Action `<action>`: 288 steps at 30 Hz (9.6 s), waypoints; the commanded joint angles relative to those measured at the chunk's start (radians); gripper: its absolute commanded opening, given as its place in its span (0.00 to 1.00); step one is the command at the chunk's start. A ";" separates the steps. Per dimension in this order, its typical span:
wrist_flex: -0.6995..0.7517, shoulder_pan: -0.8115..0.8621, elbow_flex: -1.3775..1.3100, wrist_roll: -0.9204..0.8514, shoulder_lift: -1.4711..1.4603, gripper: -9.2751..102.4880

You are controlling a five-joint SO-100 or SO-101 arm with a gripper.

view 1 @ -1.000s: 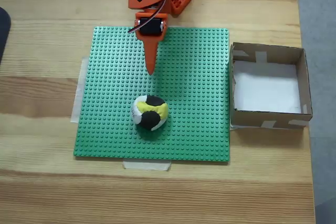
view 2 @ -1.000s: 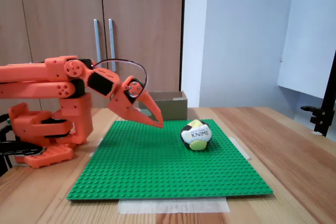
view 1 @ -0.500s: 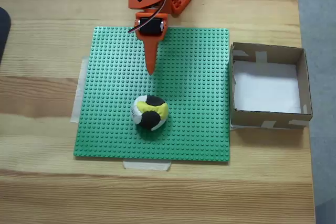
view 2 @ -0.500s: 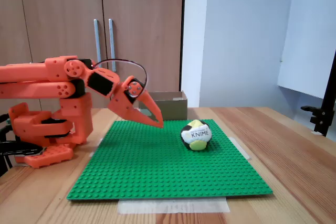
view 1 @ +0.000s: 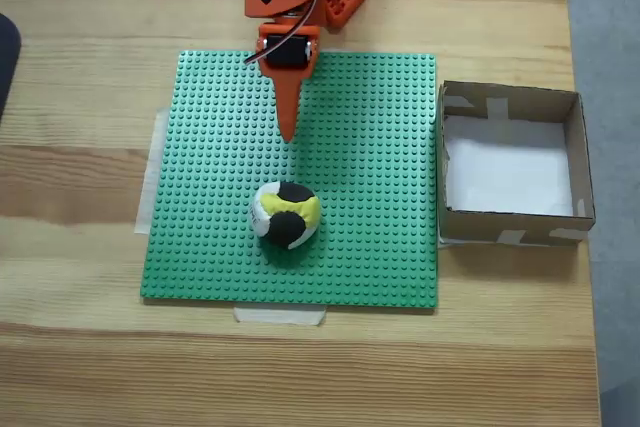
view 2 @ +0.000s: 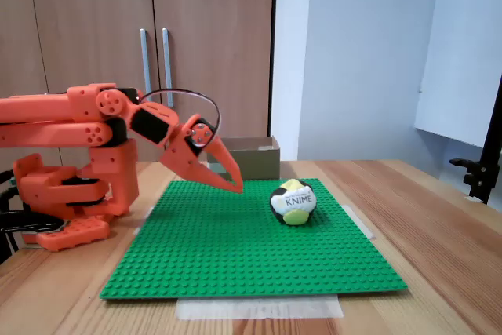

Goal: Pick the ball and put it in the box.

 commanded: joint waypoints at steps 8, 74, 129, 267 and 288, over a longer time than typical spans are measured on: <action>-0.002 0.008 -0.121 -0.003 -0.101 0.08; 0.451 0.043 -1.427 0.041 -1.328 0.08; 0.581 0.000 -1.503 0.063 -1.608 0.45; 0.428 -0.807 -1.713 0.176 -1.437 0.08; 0.417 -0.833 -1.743 0.192 -1.615 0.08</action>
